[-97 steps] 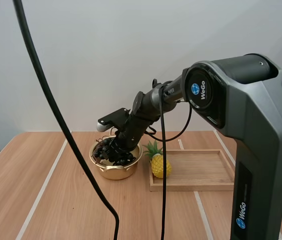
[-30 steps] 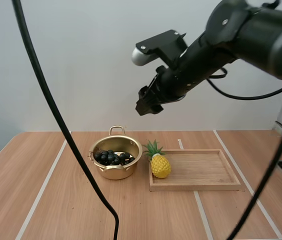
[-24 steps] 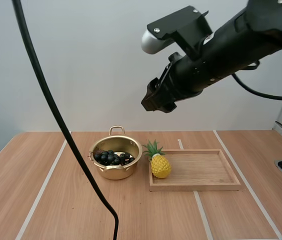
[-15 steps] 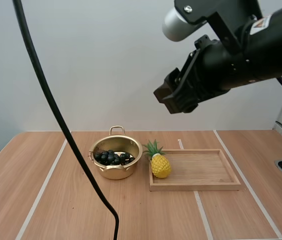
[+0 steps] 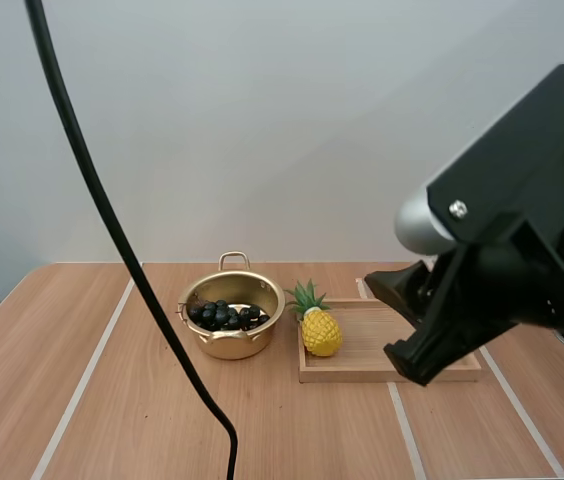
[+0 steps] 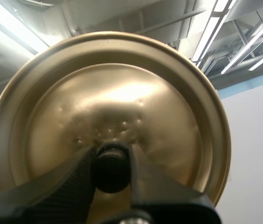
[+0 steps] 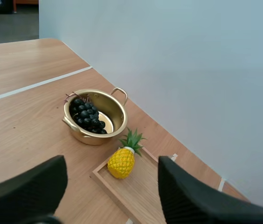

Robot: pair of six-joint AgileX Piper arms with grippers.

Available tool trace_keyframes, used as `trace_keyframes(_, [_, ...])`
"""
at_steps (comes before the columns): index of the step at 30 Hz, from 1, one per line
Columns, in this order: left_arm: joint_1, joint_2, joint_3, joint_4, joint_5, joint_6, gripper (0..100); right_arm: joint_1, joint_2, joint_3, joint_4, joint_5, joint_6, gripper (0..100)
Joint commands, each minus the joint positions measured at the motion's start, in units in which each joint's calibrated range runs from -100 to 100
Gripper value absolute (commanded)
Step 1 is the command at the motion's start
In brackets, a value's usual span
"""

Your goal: Open the pot, put the grape inside, and close it

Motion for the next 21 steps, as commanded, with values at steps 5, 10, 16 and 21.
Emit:
trace_keyframes(5, [-0.15,-0.4,-0.3,0.3,-1.2,-0.1,0,1.7,-8.0,1.4,-2.7,0.0,5.4,0])
trace_keyframes(10, [-0.15,-0.4,-0.3,0.3,7.0,-0.1,0,2.7,-9.0,1.4,-4.2,0.0,7.1,0])
trace_keyframes(16, [-0.15,0.4,0.0,0.3,25.5,0.8,0,2.9,-9.0,1.4,-3.8,0.0,7.4,0])
trace_keyframes(21, [-0.15,4.1,0.0,-2.9,37.3,5.9,0,2.9,-9.0,1.4,-3.6,0.0,7.4,0])
